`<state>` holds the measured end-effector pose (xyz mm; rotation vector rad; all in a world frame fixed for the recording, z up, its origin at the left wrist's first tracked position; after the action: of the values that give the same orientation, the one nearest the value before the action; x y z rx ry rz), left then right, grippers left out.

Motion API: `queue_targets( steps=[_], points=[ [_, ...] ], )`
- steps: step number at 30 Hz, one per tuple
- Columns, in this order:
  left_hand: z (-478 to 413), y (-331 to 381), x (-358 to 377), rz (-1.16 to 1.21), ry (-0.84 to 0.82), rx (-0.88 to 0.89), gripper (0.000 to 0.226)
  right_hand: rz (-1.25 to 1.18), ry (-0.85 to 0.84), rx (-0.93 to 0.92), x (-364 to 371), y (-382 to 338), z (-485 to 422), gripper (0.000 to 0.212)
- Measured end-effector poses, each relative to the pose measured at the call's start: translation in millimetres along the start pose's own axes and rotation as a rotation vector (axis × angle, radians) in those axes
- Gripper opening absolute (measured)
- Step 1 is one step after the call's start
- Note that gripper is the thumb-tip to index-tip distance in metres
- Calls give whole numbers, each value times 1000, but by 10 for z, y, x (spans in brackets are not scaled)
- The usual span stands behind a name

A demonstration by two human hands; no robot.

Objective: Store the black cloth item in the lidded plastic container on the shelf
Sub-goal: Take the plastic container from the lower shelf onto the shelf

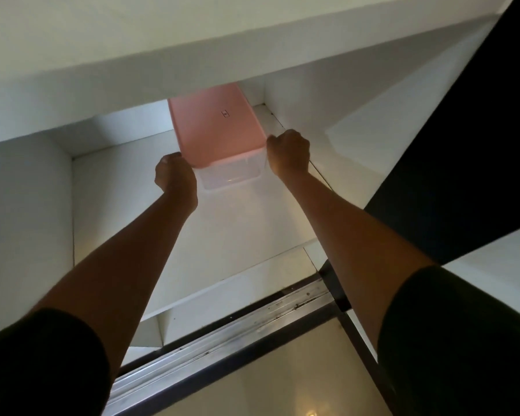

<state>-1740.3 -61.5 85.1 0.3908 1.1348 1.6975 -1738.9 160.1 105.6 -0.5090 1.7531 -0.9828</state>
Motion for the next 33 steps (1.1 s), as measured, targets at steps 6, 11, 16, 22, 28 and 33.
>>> queue_targets(
  steps=[6,11,16,22,28,33],
  points=[
    [-77,121,14,146,11,-49,28,22,-187,1,155,-5,-203,35],
    [-41,130,126,21,-113,-48,32,-21,-154,46,164,4,-174,40],
    [126,85,45,64,-186,-47,36,-105,-120,77,12,-47,-30,26],
    [550,-9,-156,174,-457,-177,44,-193,-151,142,-310,-196,461,36],
    [1249,-26,-460,264,-446,-255,40,-173,-143,150,-778,-483,881,33],
    [1880,-52,-683,301,-438,-384,42,-87,-141,167,-1303,-746,1206,28]
  ],
)
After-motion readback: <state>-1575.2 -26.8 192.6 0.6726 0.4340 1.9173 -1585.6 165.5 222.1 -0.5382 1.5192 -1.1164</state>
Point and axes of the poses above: each hand's wrist, its own z-axis away from the middle knuckle, its own x-axis out of the palm, y = z × x, the point moved 6 cm from there along -z, towards the middle knuckle, and after that the axes turned 14 degrees about -x, right-handed, at the moved point
